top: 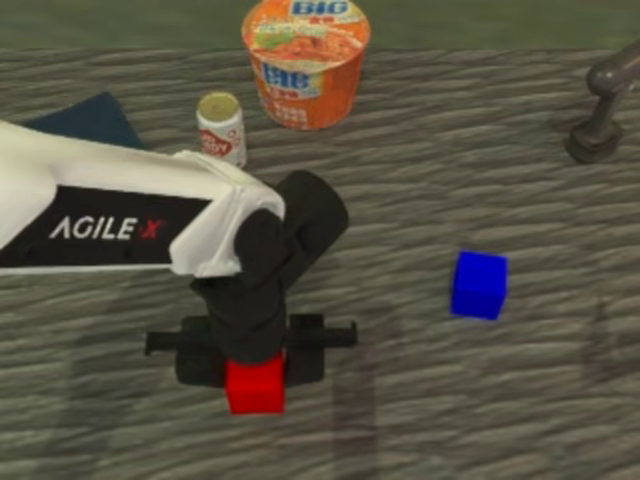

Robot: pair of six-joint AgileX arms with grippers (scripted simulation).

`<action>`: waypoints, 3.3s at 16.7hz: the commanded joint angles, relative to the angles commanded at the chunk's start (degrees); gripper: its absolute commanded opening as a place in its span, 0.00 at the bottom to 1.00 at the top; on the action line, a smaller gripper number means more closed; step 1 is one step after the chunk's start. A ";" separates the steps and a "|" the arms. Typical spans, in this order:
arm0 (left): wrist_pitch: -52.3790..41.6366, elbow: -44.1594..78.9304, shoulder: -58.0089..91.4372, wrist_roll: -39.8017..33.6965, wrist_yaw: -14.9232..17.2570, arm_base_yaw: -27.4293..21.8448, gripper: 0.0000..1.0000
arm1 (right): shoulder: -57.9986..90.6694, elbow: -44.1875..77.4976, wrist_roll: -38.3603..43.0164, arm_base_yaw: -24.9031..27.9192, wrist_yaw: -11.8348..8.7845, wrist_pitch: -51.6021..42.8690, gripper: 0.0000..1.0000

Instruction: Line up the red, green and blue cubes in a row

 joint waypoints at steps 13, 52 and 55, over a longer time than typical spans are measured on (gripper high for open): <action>0.00 0.00 0.00 0.00 0.00 0.00 1.00 | 0.00 0.00 0.00 0.00 0.00 0.00 1.00; -26.28 43.99 19.56 60.72 1.21 12.90 1.00 | 0.00 0.00 0.00 0.00 0.00 0.00 1.00; -26.52 45.85 20.47 63.44 1.20 13.71 1.00 | 0.00 0.00 0.00 0.00 0.00 0.00 1.00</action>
